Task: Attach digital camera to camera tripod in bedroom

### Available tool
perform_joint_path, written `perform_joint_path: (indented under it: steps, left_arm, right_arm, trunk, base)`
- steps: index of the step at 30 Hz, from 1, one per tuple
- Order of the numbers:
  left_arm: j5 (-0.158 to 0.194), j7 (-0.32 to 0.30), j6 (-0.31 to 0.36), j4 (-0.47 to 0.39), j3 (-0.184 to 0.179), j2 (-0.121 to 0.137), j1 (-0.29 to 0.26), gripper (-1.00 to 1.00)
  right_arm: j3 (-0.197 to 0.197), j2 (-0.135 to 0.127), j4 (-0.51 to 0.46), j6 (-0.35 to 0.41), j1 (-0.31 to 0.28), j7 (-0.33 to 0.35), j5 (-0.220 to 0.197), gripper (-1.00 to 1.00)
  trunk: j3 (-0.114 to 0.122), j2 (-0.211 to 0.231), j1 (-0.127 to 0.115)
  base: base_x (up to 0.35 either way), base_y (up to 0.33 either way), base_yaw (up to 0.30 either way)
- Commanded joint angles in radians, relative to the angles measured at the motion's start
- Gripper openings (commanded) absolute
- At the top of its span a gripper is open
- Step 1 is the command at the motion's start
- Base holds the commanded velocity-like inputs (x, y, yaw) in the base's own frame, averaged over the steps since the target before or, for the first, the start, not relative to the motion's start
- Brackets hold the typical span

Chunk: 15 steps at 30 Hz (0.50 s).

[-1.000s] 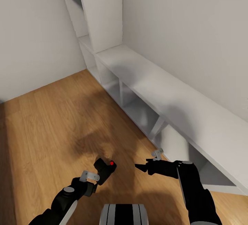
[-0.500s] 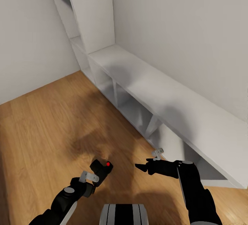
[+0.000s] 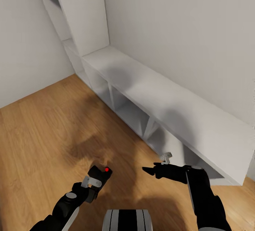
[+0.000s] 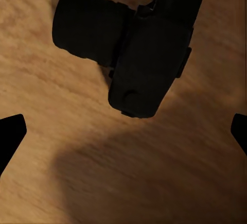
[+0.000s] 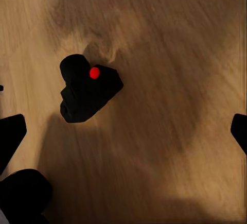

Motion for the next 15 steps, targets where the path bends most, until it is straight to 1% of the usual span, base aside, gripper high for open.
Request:
perform_joint_path:
  steps: [1,3,15]
  left_arm:
    - [0.011,0.01,0.003,-0.001,-0.003,0.002,-0.001,1.0]
    - [0.011,0.01,0.003,-0.001,-0.002,0.001,-0.001,1.0]
    - [0.009,0.01,0.003,0.004,-0.002,0.001,-0.001,1.0]
  right_arm:
    - [-0.011,0.0,-0.001,0.006,-0.001,0.01,0.007,1.0]
    - [-0.02,-0.001,-0.002,0.006,-0.001,0.011,0.005,1.0]
    - [-0.024,0.003,0.0,-0.004,-0.001,0.011,0.004,1.0]
  trunk:
    - [-0.001,0.0,0.0]
    - [-0.001,0.0,0.0]
    - [-0.001,0.0,0.0]
  base:
    - [0.0,0.0,-0.048]
    - [0.0,0.0,-0.026]
    - [0.0,0.0,-0.004]
